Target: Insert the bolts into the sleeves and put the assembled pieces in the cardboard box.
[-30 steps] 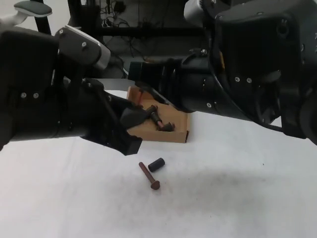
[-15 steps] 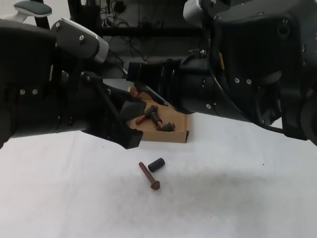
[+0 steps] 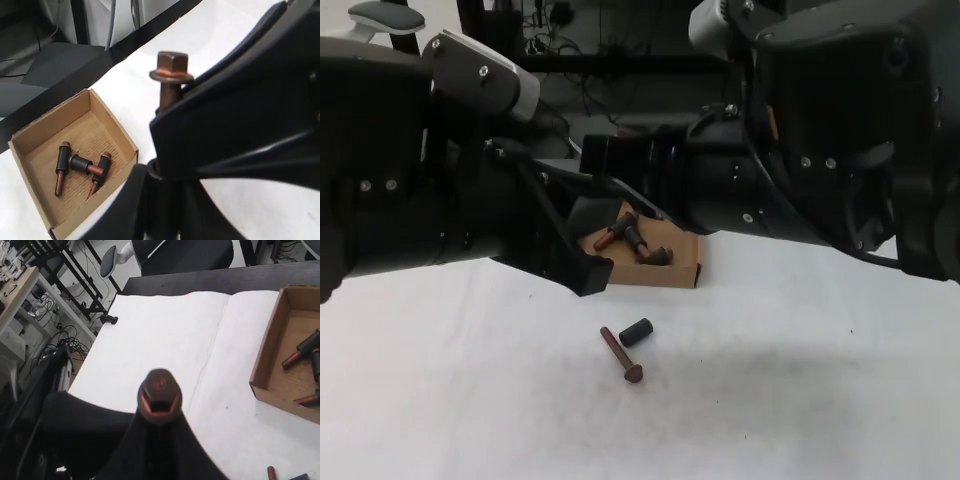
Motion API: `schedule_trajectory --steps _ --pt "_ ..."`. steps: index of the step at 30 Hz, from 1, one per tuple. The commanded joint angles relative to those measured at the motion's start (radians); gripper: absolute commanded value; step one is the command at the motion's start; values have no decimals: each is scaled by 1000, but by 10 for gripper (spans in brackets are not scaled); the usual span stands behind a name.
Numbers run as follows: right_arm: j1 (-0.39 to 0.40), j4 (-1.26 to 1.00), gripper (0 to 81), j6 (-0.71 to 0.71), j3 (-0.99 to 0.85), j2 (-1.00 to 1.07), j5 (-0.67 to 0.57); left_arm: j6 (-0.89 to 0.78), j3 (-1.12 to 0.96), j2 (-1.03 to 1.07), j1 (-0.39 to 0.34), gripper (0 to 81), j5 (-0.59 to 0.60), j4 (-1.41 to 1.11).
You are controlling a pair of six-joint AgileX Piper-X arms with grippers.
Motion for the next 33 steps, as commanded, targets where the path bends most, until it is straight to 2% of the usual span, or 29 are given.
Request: schedule_trajectory --steps 1,5,6,8,9,10,11,13,24,27,33 --pt "16 16 6 0 -8 -18 -111 -18 -12 -14 0 17 -16 -86" --pt "16 16 13 -14 -8 -18 -111 -23 -12 -14 0 17 -16 -86" --pt "16 16 64 -37 -8 -18 -111 -23 -12 -14 0 17 -16 -86" --pt "16 16 260 -52 -8 -18 -111 -23 -12 -14 0 17 -16 -86" --pt "16 16 424 -52 -8 -18 -111 -23 -12 -14 0 17 -16 -86" --pt "16 16 647 -47 -8 -18 -104 -23 -12 -14 0 17 -16 -86" --pt "16 16 700 -36 -8 -18 -93 -23 -12 -14 0 17 -16 -86" --pt "16 16 700 -6 -8 -18 -56 -23 -12 -14 0 17 -16 -86" --pt "-16 45 700 -18 -10 -27 -56 -23 -12 -14 0 17 -23 -86" --pt "-45 110 700 -52 -10 -56 -56 -11 -12 -14 0 17 -42 -78" --pt "-100 267 700 -155 -10 -127 -34 117 -12 5 3 17 -48 -76"
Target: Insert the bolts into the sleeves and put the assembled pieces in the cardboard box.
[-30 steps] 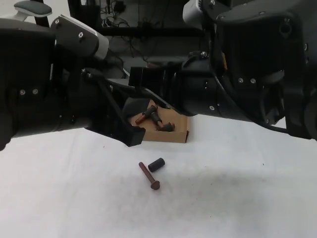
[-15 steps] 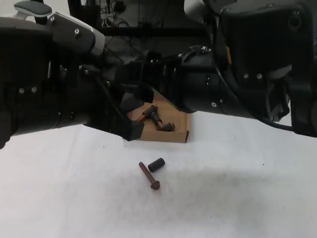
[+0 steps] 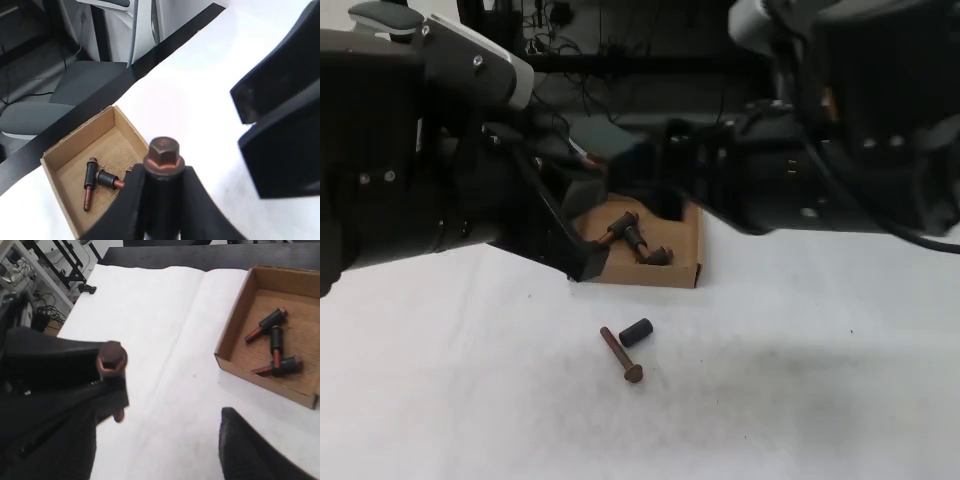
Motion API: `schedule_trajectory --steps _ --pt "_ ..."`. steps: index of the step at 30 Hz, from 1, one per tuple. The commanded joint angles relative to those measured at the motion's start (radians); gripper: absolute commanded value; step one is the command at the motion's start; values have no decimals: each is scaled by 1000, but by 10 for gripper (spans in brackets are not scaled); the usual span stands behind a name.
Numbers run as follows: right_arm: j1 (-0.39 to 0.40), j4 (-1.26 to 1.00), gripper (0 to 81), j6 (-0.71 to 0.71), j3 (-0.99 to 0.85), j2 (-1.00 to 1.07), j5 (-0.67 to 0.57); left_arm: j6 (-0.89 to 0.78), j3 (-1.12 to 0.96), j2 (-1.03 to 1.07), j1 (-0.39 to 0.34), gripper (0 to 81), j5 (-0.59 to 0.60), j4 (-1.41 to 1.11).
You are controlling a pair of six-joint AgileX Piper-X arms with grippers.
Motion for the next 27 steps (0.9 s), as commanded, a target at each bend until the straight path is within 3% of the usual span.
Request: schedule_trajectory --steps 1,6,16,27 --pt "-29 86 700 -61 -3 -50 6 55 -15 17 3 17 -5 -38" --pt "-65 248 700 -132 34 -101 6 34 -69 135 3 17 -42 -14" --pt "-179 379 700 -181 172 -177 -110 34 -527 583 9 17 -89 318" --pt "-230 415 700 -231 186 -177 -221 -104 -1069 1038 74 17 14 590"
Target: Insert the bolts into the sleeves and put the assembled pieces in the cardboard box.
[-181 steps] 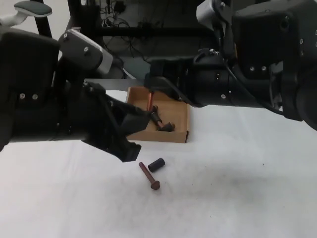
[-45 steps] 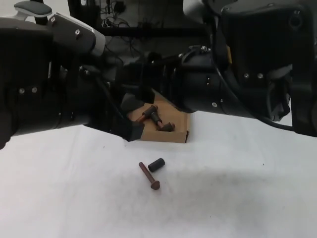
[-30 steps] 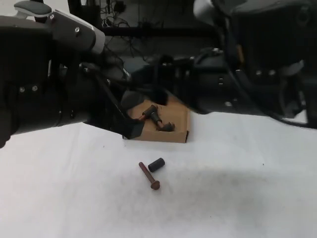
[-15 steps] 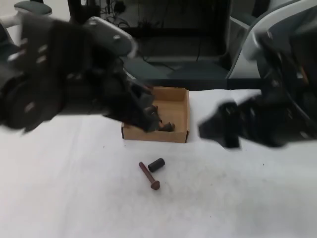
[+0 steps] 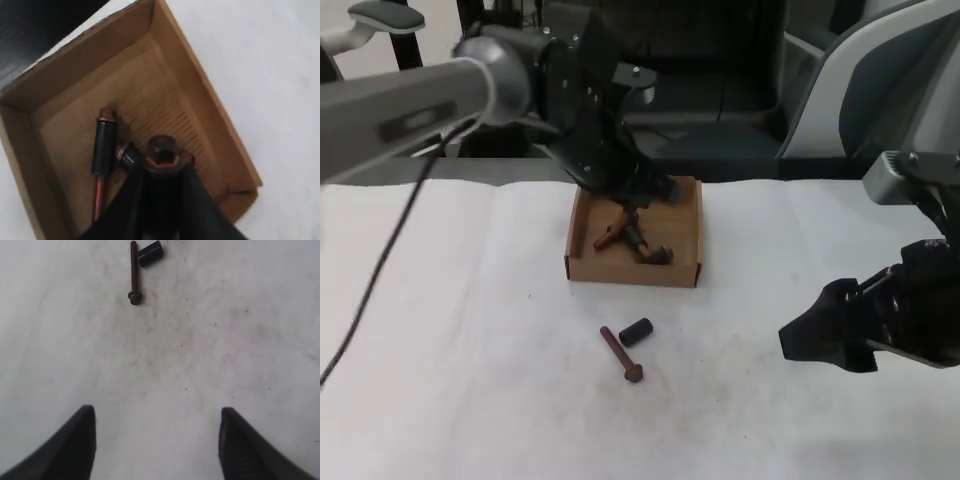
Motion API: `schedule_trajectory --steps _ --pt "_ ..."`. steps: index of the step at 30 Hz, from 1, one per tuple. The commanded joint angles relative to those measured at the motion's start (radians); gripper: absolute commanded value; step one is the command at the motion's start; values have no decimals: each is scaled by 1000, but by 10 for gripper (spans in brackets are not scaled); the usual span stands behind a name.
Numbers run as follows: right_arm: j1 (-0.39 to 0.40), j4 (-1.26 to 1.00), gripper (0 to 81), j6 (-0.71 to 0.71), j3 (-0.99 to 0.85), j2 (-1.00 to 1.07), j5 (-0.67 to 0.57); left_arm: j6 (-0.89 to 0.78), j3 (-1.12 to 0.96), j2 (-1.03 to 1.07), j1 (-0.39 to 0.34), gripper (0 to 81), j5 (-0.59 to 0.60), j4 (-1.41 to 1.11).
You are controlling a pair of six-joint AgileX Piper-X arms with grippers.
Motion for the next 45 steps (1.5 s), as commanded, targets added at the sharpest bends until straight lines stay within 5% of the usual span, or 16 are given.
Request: schedule_trajectory --steps 1,12,15,18,19,38,45 --pt "-5 1 700 -16 -3 -12 -46 -69 -114 73 16 17 54 20" --pt "-5 1 700 -16 -3 -12 -74 -101 -217 195 21 18 50 28" --pt "-5 1 700 -16 -3 -12 -74 -112 -217 195 21 270 50 33" --pt "-5 1 700 -16 -3 -12 -74 -141 -217 193 21 686 50 33" --pt "-5 1 700 -16 -3 -12 -74 -147 -217 193 21 700 50 36" --pt "-5 1 700 -13 -3 -12 -62 -49 -201 13 8 683 -36 355" --pt "-5 2 700 1 -3 -21 -58 -21 -63 -133 -33 575 -56 368"
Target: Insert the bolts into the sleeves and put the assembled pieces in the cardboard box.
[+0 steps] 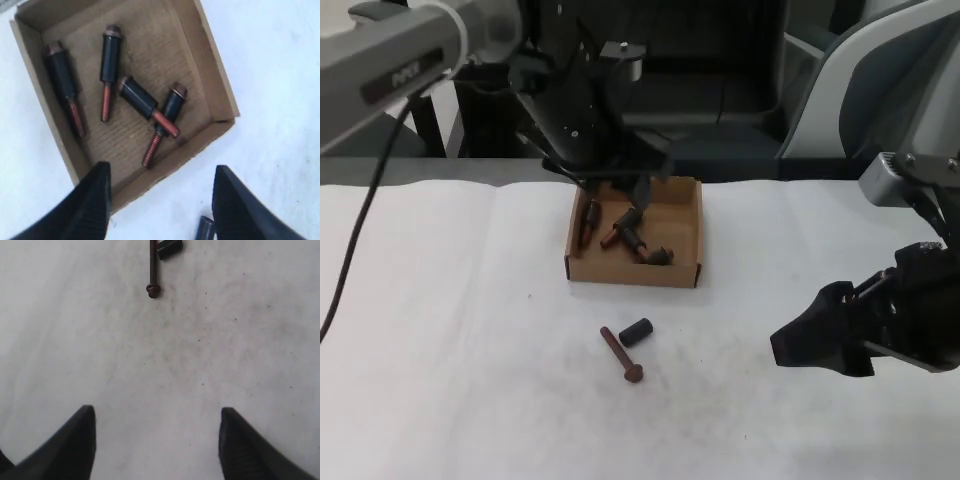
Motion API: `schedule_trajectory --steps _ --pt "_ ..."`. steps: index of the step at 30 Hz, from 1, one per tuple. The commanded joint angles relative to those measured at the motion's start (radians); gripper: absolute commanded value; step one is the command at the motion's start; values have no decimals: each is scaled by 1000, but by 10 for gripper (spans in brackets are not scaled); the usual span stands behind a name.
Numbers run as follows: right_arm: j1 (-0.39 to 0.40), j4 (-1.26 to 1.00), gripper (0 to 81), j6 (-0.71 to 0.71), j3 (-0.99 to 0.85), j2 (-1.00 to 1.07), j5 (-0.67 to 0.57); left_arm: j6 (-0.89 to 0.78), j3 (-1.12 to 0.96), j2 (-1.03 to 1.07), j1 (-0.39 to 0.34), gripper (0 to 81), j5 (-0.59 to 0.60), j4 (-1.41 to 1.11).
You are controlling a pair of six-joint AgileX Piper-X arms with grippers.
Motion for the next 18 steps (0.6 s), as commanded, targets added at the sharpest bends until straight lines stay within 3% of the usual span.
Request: schedule_trajectory --steps 1,13,18 --pt "-5 3 700 1 -3 -27 -1 7 77 -87 -27 575 -13 3" --pt "-5 3 700 15 36 -222 90 -157 715 -584 -122 575 33 -275" --pt "-5 -3 700 15 128 -329 90 -190 981 -868 -201 575 -44 -381"
